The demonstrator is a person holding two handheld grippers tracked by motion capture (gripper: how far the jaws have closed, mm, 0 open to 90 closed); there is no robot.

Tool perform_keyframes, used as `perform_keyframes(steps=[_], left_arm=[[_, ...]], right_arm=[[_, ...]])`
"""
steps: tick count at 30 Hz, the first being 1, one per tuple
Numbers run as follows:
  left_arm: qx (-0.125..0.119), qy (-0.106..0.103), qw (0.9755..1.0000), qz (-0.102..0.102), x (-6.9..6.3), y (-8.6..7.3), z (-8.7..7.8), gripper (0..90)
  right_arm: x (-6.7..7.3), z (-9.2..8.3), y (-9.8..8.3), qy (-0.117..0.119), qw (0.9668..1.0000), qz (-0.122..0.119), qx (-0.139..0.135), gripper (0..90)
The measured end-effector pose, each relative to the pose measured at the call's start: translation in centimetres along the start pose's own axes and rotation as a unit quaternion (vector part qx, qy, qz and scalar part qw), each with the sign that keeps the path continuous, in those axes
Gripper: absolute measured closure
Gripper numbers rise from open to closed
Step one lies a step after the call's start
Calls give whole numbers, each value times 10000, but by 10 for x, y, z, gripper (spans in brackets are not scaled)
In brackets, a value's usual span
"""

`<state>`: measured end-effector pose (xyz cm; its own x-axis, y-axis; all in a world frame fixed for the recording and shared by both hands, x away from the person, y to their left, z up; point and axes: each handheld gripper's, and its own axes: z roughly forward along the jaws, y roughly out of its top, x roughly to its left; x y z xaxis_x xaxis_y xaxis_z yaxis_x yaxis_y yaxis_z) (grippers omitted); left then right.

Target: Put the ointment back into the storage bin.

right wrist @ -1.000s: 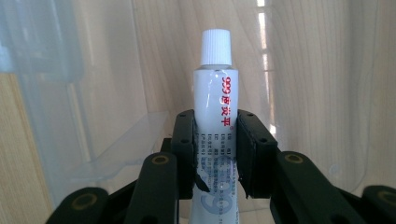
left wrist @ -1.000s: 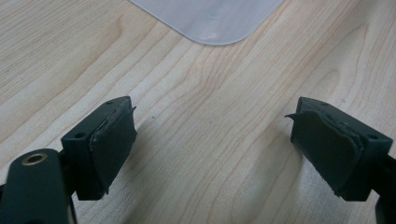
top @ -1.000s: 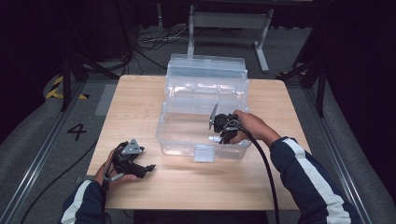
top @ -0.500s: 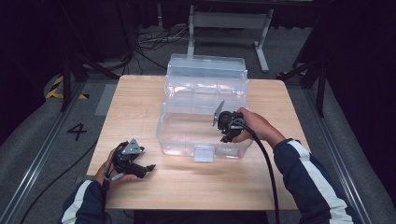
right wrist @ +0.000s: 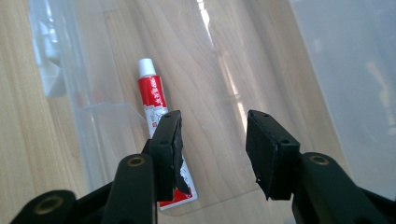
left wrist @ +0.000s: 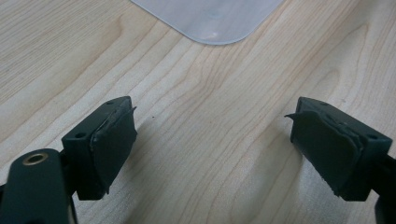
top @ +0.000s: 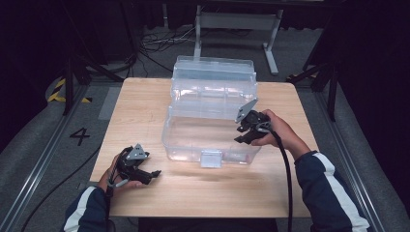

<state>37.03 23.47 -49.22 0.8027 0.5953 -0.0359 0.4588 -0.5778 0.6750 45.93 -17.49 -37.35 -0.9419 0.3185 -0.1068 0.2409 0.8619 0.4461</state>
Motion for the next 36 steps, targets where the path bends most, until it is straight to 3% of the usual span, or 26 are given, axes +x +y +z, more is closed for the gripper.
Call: perform_keyframes(steps=[4, 11, 15, 19, 21, 26, 30, 31, 33, 36], left_arm=[[17, 12, 10000, -14, 0, 1, 0, 144], [14, 10, 10000, -13, 0, 1, 0, 144], [27, 10, 10000, -18, -1, 1, 0, 145], [283, 214, 9993, 143, -6, 8, -3, 166], [284, 164, 9993, 182, -8, 12, -4, 210], [171, 96, 9995, 232, -14, 20, -9, 223], [-186, 84, 9994, 297, -20, 31, -23, 240], [-186, 84, 9994, 297, -20, 31, -23, 244], [-386, 107, 9986, 359, -24, 39, -31, 256], [-539, 116, 9975, 443, -29, 48, -37, 269]], right_arm=[[-1, -10, -10, -98, 9996, 31, -273, 564], [2, -21, -22, -278, 9986, 71, -434, 554], [2, -34, -30, -374, 9968, 123, -696, 572], [1, -47, -37, -493, 9953, 21, -831, 579], [0, -54, -40, -566, 9935, 64, -984, 576], [-3, -66, -43, -788, 9887, 85, -1275, 557], [-6, -73, -42, -992, 9833, 26, -1528, 544], [-6, -73, -42, -992, 9833, 26, -1528, 544], [-11, -79, -37, -1129, 9785, 65, -1722, 519], [-16, -82, -32, -1216, 9761, 66, -1799, 517]])
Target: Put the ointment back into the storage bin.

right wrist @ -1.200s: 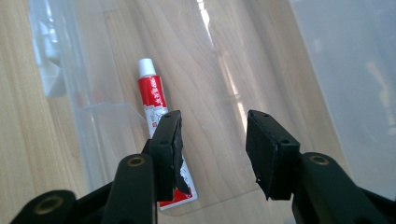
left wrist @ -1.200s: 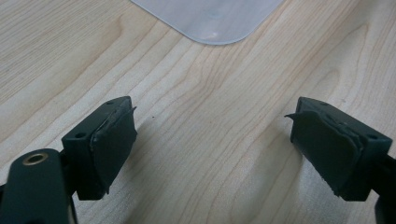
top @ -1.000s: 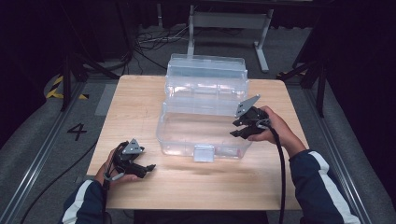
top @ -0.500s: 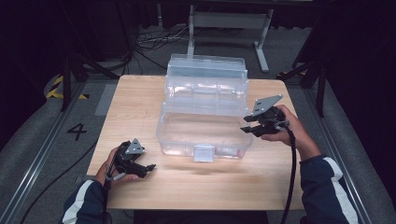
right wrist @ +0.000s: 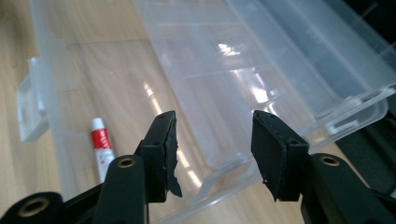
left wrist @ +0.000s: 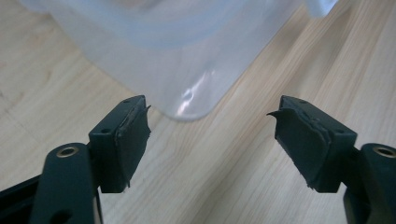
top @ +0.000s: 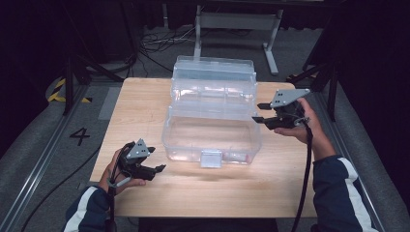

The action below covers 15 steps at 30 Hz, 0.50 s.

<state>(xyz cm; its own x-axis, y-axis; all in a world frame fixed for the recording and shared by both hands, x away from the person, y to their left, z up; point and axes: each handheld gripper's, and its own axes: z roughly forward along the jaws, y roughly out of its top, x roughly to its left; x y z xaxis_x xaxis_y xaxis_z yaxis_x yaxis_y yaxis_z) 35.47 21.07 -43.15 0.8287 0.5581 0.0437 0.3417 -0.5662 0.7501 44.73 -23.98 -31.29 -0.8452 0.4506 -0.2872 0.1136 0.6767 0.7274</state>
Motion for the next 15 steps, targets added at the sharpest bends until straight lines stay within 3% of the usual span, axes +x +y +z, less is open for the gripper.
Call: perform_keyframes(steps=[9, 13, 15], left_arm=[[-207, -58, 9993, 307, -11, 31, -4, 284], [-212, -147, 9989, 382, -12, 40, -3, 287], [-53, -248, 9984, 500, -12, 44, 1, 301]], right_arm=[[-19, 8, 24, -173, 9994, 83, -276, 508], [-25, 21, 34, -130, 9999, 53, -46, 496], [-27, 27, 39, -160, 9999, -5, 42, 495]])
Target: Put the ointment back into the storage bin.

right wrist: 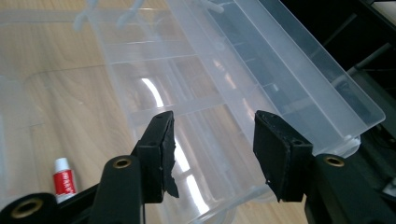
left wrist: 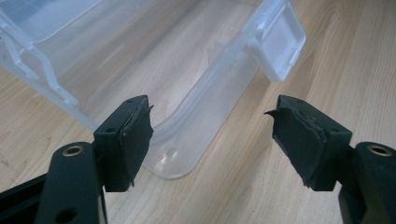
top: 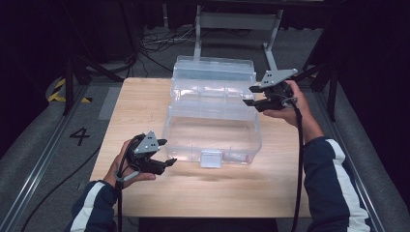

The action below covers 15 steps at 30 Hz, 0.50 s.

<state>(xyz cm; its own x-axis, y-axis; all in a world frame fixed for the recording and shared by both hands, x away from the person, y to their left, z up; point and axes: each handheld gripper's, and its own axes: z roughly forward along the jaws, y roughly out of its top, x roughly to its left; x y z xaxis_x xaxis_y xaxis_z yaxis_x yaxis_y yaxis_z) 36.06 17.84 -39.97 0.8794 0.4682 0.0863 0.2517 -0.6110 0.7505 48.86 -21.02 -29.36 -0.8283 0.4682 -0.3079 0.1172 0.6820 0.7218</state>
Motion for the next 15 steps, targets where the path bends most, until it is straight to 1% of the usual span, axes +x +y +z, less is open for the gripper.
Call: perform_keyframes(steps=[1, 2, 3, 5, 6, 7, 8, 9, 10, 11, 13, 14, 15], left_arm=[[-29, -93, 9999, 79, 0, 3, 1, 302], [-19, -82, 9999, 109, 0, 5, 1, 327], [-6, -14, 9999, 123, 0, 8, 2, 322], [-10, -64, 9998, 172, 2, 13, 4, 320], [-10, -64, 9998, 172, 2, 13, 4, 320], [60, -82, 9997, 212, 3, 16, 7, 320], [100, -77, 9997, 232, 3, 18, 9, 323], [173, -65, 9994, 296, 3, 20, 13, 323], [204, -87, 9993, 307, 4, 22, 16, 327], [256, -130, 9990, 343, 4, 24, 19, 337], [389, -152, 9982, 426, 4, 28, 26, 362], [431, -212, 9979, 430, 4, 29, 29, 380], [488, -261, 9973, 483, 5, 31, 32, 400]], right_arm=[[-1, 2, 2, 16, 10000, -9, 33, 495], [-3, 7, 6, 37, 10000, -2, 88, 495], [-4, 10, 7, 33, 9999, -2, 123, 494], [-7, 17, 12, 4, 9998, -50, 216, 494], [-7, 17, 12, 4, 9998, -50, 216, 494], [-9, 22, 14, 31, 9996, -20, 272, 495], [-11, 26, 17, 2, 9994, -20, 356, 495], [-12, 28, 18, 16, 9992, -39, 397, 496], [-14, 32, 20, 12, 9990, -50, 436, 503], [-15, 35, 21, 3, 9989, -40, 477, 506], [-18, 42, 23, 62, 9981, -17, 607, 523], [-19, 45, 24, 62, 9978, 20, 661, 540], [-20, 48, 24, 119, 9974, 27, 715, 554]])
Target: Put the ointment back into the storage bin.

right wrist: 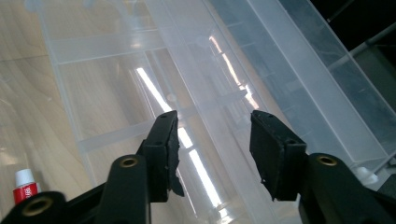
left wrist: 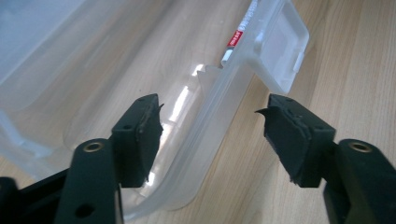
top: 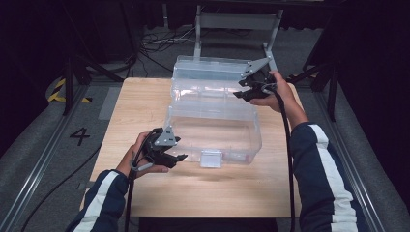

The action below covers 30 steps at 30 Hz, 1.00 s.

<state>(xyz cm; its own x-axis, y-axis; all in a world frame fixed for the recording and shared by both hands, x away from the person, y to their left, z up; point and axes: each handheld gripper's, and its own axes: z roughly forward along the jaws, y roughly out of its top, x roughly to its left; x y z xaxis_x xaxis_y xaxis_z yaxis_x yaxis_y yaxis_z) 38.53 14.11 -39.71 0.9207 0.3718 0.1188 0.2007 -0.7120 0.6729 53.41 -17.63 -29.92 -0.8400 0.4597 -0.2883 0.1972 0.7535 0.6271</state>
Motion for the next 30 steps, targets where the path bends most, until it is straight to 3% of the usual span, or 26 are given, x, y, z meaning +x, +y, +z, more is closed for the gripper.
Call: perform_keyframes(steps=[4, 7, 10, 12, 17, 22, 30], left_arm=[[273, -173, 9993, 199, 0, 7, 11, 496], [493, -110, 9983, 288, -1, 11, 18, 528], [532, -127, 9982, 242, 1, 14, 22, 577], [595, -158, 9978, 255, 1, 16, 26, 608], [783, -15, 9965, 290, 0, 19, 33, 712], [851, -40, 9959, 303, 1, 19, 35, 712], [927, -139, 9953, 243, 3, 19, 39, 699]], right_arm=[[-1, 10, 2, 52, 9999, -54, 102, 605], [-3, 13, 2, -7, 9999, -76, 148, 668], [-4, 14, 1, -33, 9997, -94, 211, 700], [-5, 18, 2, -63, 9991, -96, 409, 705], [-3, 21, 11, -15, 9980, -141, 617, 728], [-3, 22, 17, 25, 9968, -129, 783, 748], [-3, 19, 25, 294, 9936, -434, 1004, 813]])
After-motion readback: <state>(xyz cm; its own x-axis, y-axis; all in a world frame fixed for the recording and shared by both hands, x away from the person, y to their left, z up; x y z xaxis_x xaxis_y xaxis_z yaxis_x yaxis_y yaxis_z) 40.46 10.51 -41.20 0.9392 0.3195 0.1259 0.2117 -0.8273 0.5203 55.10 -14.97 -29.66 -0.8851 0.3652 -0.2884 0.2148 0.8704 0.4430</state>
